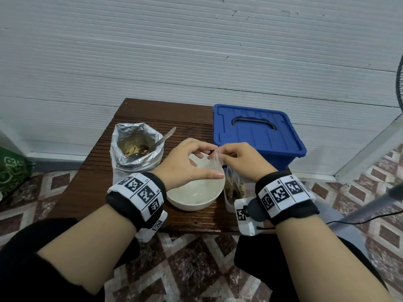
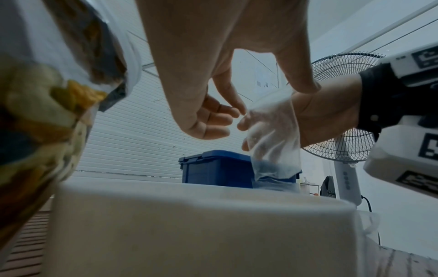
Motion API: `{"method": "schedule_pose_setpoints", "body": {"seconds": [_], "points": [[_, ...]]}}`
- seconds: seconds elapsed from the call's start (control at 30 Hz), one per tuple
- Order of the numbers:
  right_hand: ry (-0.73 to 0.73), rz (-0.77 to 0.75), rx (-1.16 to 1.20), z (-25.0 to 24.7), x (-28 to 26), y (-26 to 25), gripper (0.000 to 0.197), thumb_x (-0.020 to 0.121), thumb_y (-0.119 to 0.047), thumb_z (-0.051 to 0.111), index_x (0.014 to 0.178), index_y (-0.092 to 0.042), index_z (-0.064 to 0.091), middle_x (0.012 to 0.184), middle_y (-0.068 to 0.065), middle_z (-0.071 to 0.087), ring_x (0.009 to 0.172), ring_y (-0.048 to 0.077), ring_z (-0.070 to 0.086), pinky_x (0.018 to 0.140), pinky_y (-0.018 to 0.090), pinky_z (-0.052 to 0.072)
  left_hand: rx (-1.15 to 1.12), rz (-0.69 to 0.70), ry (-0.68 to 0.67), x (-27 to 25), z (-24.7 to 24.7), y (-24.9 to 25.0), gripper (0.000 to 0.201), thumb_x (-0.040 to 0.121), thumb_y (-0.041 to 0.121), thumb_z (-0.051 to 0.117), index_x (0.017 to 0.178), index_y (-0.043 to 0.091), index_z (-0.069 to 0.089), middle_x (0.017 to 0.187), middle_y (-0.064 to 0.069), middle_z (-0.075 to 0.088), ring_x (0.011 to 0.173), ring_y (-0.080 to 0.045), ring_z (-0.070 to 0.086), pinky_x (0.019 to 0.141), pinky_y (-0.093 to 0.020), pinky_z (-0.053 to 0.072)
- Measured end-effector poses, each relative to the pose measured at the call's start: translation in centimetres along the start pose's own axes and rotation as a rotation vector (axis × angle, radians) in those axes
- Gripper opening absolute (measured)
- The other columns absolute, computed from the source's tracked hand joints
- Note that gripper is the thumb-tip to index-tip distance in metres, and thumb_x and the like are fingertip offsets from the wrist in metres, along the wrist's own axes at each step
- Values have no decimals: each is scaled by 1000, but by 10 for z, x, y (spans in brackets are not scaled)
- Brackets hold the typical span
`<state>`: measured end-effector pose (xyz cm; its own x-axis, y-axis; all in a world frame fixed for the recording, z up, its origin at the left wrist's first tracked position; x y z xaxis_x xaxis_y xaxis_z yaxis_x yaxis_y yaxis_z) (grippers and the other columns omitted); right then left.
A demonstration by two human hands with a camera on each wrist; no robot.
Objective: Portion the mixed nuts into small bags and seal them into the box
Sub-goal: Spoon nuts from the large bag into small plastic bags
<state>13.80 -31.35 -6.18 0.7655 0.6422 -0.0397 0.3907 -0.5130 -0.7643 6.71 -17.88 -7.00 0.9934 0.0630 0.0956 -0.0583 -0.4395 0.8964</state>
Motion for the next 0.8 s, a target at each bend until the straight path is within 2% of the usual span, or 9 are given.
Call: {"method": "schedule_pose_setpoints", "body": {"seconds": [0.1,0.17,0.27,0.37,0.43,0.5,0.57,0.63,0.8], "points": [[-10,1,7,0,-1,-1,14,93,-26,59,96,-23,72,92,-8,70,88,5,63,83,23,50,-1,-3,1,1,0,-4,54,59,35,88,108,34,64,113,15,53,100,5,52,79,-17,47],[18,23,13,-2,-2,-1,15,93,-28,59,96,-22,72,87,-8,69,83,3,62,77,21,48,-4,5,24,1,-1,-6,54,58,36,89,106,35,63,114,16,56,106,4,52,82,-18,46],[81,102,101,-10,-3,1,24,94,-34,57,82,-20,73,80,-8,69,72,2,59,70,18,46,0,16,58,2,-3,-7,58,56,37,90,106,37,60,115,17,60,111,3,53,90,-20,44],[39,164,238,-10,-6,-2,30,90,-38,60,76,-15,74,73,-6,69,66,2,57,61,12,44,25,34,62,2,-3,-7,62,56,37,90,110,31,60,114,16,62,109,4,54,94,-19,42],[5,159,219,-7,-6,-4,27,86,-35,66,75,-13,75,71,-5,68,65,1,57,60,12,43,54,46,62,2,-2,-7,63,56,36,90,110,29,60,112,17,62,108,5,54,95,-17,41],[5,146,168,-6,-5,-5,24,84,-30,69,75,-8,74,74,-5,70,68,1,60,63,14,44,87,68,75,2,-2,-7,61,56,36,90,109,29,60,111,16,62,107,5,54,94,-12,39],[39,153,134,-7,-5,-4,25,83,-27,71,67,-9,70,69,-7,68,69,2,60,66,19,43,132,103,104,1,-3,-5,57,58,38,89,106,29,61,108,16,62,104,3,55,91,-8,40],[87,154,66,-10,-6,-4,29,83,-29,72,60,-14,63,60,-9,60,63,2,55,63,19,40,168,144,138,-1,-4,-3,53,60,38,88,104,27,62,104,13,63,101,0,55,89,-11,42],[122,133,12,-13,-7,-9,26,82,-32,73,67,-12,66,60,-9,57,58,-1,52,57,15,37,207,184,151,-3,-3,-1,56,60,40,88,107,21,64,102,10,63,100,4,53,83,-2,39]]}}
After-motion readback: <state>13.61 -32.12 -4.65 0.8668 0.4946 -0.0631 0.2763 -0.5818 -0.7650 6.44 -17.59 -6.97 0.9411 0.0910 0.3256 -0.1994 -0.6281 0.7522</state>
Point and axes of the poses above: each hand's wrist, its own x-axis towards the middle knuckle, its own z-axis out of the palm, y = z × x, the point moved 5 cm from there along x, towards the middle knuckle
